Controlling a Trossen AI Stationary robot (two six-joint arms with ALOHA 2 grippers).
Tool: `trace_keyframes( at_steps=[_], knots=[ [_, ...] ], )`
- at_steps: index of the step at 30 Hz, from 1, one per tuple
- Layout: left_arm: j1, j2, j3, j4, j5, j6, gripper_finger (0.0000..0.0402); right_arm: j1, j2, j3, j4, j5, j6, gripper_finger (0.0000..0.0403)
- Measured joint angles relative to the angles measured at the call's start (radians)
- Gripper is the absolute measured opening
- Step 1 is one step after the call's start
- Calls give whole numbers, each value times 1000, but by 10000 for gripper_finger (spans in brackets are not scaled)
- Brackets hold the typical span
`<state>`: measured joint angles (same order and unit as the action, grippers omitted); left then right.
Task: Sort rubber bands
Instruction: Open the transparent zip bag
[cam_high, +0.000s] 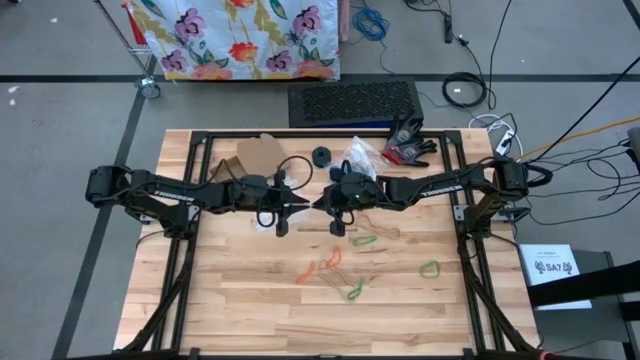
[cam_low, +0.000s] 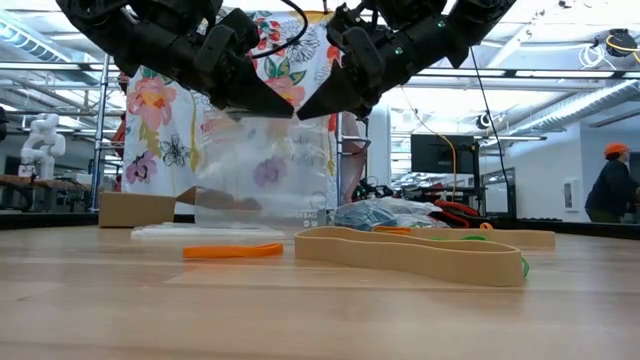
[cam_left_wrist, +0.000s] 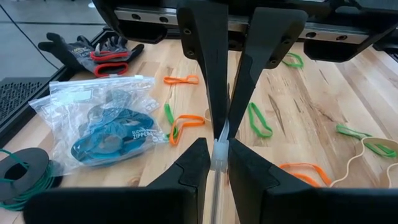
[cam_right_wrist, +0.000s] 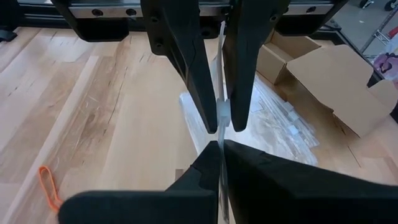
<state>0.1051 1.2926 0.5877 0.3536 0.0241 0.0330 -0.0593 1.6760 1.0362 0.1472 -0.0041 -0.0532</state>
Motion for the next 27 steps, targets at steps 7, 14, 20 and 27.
trace_keyframes(
  at_steps=[7, 14, 20, 27],
  knots=[
    [0, 0, 0, -6, -5, 0, 60, 0, 0, 0, -56, 5, 15, 0],
    [0, 0, 0, -6, -6, 0, 60, 1, -19, -1, -135, 83, 41, 0],
    [0, 0, 0, -5, -6, 0, 60, 6, -62, -1, -144, 86, 25, 0],
    [0, 0, 0, 2, -6, 0, 60, 21, -66, -1, -145, 78, 13, 0]
  ],
)
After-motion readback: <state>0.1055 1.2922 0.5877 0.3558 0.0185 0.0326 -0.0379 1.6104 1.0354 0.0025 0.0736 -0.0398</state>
